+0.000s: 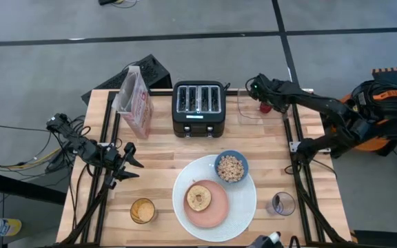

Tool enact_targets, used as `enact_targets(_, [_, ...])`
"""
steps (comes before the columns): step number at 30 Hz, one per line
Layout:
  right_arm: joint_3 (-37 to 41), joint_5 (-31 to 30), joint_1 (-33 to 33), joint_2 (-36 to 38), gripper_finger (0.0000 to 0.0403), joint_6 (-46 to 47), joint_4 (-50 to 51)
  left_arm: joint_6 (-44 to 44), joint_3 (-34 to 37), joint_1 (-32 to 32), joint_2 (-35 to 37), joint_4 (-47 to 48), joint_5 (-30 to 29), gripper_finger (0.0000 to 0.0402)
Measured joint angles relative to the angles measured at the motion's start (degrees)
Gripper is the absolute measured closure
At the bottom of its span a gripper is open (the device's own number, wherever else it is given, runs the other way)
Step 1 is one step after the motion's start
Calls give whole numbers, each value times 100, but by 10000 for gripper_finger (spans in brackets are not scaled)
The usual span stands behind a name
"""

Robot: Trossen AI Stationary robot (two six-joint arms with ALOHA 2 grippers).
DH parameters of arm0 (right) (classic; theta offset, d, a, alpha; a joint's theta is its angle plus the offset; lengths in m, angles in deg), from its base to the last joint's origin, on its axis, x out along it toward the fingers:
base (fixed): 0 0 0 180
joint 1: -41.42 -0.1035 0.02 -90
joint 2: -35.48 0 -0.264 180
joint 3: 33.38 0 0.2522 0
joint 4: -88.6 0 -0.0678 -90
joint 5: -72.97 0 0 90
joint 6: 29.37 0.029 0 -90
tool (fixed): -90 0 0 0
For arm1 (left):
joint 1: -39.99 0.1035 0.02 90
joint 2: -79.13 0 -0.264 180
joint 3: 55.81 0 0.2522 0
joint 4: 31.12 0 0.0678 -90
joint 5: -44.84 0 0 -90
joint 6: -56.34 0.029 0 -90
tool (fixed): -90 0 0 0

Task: Arrange a breakfast setting
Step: Remove the red apple from the transparent bin and put it on the pink plate

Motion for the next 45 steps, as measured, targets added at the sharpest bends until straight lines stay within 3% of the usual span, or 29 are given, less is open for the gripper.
enact_targets(6, [2, 217, 226, -570, 18, -449, 78, -1, 0, 0, 0, 0, 0, 233])
enact_targets(15, [2, 191, 257, -1333, 19, -368, 78, 1, 0, 0, 0, -1, 2, 233])
enact_targets(33, [7, 97, 841, -1426, 19, -502, -128, 1, 0, 0, 0, 0, 4, 233])
enact_targets(45, [551, 190, 865, -1424, 19, -507, -975, -2, 0, 0, 2, -2, 15, 233])
